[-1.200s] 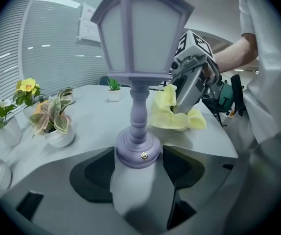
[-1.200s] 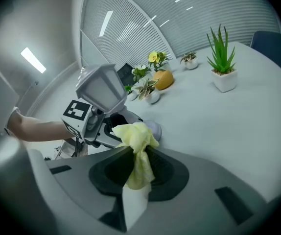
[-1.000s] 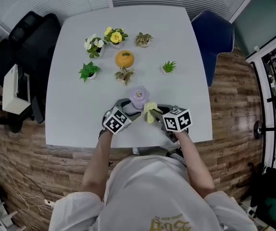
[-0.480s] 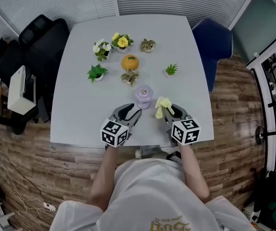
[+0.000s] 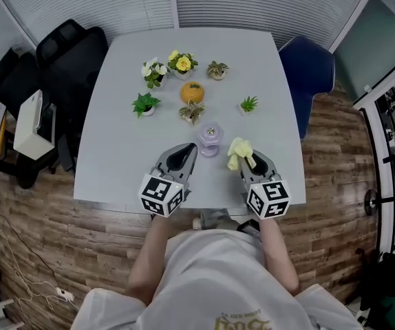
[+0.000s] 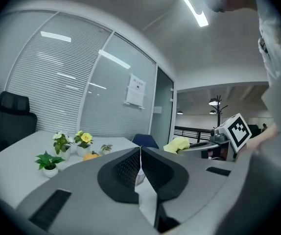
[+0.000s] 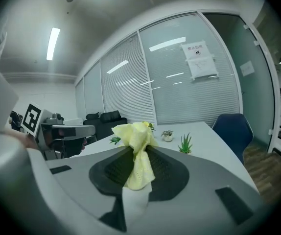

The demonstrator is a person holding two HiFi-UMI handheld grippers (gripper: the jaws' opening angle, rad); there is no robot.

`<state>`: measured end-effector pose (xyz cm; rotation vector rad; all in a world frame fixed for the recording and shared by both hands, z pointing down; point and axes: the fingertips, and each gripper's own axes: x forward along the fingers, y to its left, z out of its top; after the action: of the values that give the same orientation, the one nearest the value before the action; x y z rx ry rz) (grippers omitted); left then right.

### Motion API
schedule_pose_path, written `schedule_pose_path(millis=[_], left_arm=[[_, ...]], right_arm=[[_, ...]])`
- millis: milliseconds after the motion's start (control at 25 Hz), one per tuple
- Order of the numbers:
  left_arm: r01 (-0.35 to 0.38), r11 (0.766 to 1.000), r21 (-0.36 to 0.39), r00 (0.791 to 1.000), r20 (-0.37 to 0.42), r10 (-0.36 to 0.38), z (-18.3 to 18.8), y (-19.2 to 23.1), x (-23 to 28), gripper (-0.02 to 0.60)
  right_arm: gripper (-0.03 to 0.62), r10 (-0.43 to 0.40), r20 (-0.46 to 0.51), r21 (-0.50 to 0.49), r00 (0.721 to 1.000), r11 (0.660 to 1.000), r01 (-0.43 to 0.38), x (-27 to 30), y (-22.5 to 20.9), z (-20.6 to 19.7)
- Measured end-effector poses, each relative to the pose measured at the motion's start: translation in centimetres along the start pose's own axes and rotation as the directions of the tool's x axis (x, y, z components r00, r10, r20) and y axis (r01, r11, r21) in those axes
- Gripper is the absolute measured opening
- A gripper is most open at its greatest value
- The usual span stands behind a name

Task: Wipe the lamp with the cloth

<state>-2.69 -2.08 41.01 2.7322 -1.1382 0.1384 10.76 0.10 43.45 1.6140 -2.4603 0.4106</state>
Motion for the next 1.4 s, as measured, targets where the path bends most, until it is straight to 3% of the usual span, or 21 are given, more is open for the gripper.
schedule_pose_path(millis=[320, 1400], left_arm=[[-0.051, 0.997, 0.055, 0.999, 0.013, 0.05, 1.2, 0.3, -0.9, 0.005], [-0.058, 0.996, 0.065, 0.998, 0.006, 0.058, 1.0, 0.8, -1.2, 0.003]], right_arm=[[0.081, 0.009, 0.031, -0.048, 0.999, 0.999, -0.007, -0.9, 0.8, 1.5], [0.08, 0.016, 0.011, -0.062, 1.0, 0.998, -0.015, -0.6, 1.8, 1.2]])
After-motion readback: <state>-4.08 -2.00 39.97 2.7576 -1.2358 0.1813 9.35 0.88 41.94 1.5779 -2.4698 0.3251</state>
